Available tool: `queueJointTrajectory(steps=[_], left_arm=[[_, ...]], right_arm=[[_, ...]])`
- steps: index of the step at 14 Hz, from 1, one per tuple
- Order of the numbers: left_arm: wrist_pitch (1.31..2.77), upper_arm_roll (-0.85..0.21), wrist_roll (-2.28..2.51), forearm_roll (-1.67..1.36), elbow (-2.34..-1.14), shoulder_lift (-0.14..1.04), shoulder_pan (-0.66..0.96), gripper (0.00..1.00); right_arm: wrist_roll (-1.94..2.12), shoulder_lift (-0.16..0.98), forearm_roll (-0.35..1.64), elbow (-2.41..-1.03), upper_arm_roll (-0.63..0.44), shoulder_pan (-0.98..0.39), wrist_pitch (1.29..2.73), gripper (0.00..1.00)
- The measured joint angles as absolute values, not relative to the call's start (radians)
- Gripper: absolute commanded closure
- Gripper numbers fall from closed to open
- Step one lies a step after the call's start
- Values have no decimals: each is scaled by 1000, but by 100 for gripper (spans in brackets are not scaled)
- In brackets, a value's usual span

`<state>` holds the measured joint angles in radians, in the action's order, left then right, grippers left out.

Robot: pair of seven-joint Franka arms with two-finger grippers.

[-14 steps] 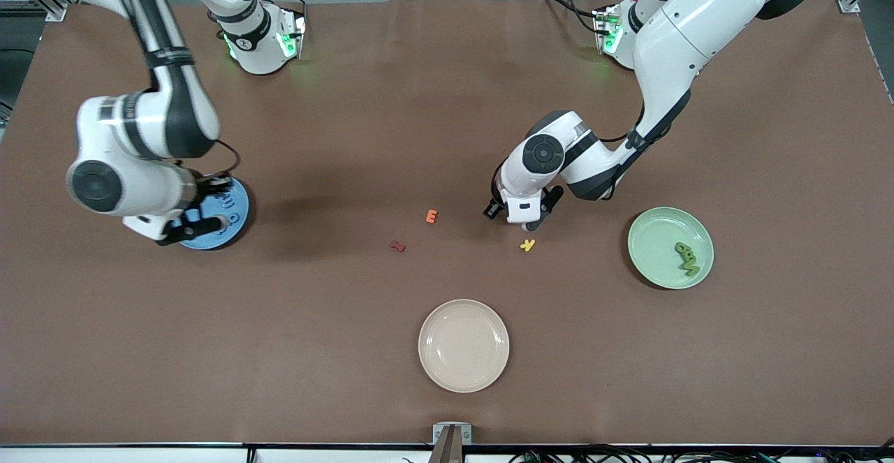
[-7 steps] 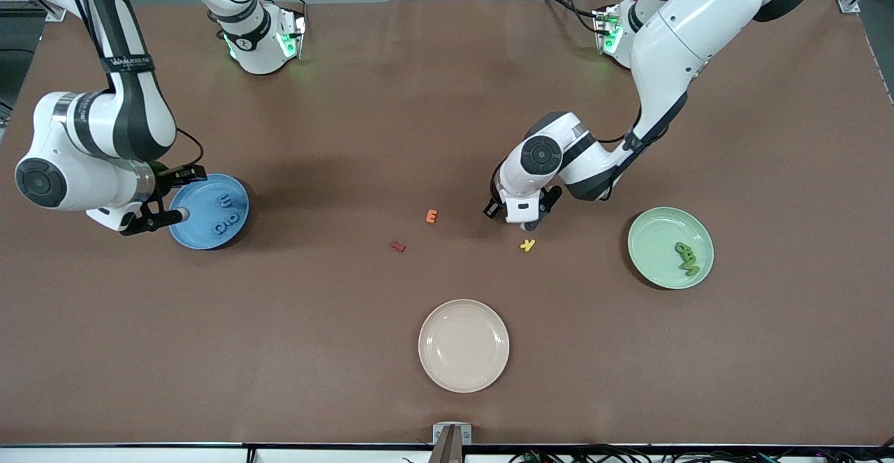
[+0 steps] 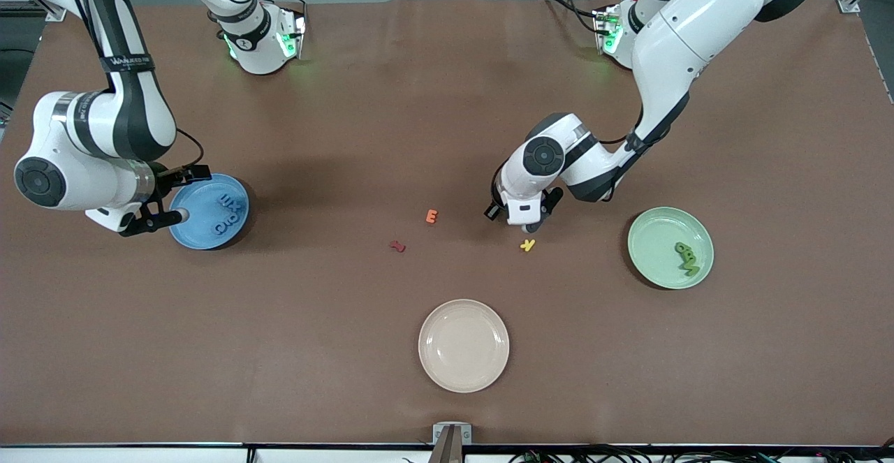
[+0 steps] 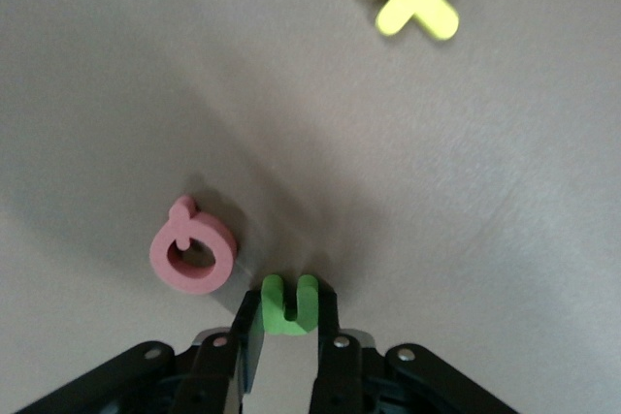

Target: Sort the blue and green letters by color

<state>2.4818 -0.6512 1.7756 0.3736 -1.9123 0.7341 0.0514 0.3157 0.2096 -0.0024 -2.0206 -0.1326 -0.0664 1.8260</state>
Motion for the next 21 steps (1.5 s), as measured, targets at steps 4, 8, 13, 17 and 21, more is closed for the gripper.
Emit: queueJointTrajectory(steps=[4, 8, 13, 17, 21], left_arm=[[2479, -649, 1765, 375, -1872, 682, 25, 99], [2420, -646, 1603, 375, -1831, 619, -64, 99], [2348, -642, 1254, 375, -1828, 607, -262, 100], [2302, -642, 996, 375, -1827, 598, -389, 100], [2286, -640, 723, 376, -1827, 590, -523, 100]], right_arm=[[269, 200, -2, -1940, -132, -66, 1829, 0], [107, 196, -2, -1783, -114, -76, 1767, 0], [54, 196, -2, -1603, -112, -76, 1660, 0], [51, 196, -4, -1518, -117, -70, 1597, 0], [47, 196, -4, -1463, -119, -66, 1553, 0]])
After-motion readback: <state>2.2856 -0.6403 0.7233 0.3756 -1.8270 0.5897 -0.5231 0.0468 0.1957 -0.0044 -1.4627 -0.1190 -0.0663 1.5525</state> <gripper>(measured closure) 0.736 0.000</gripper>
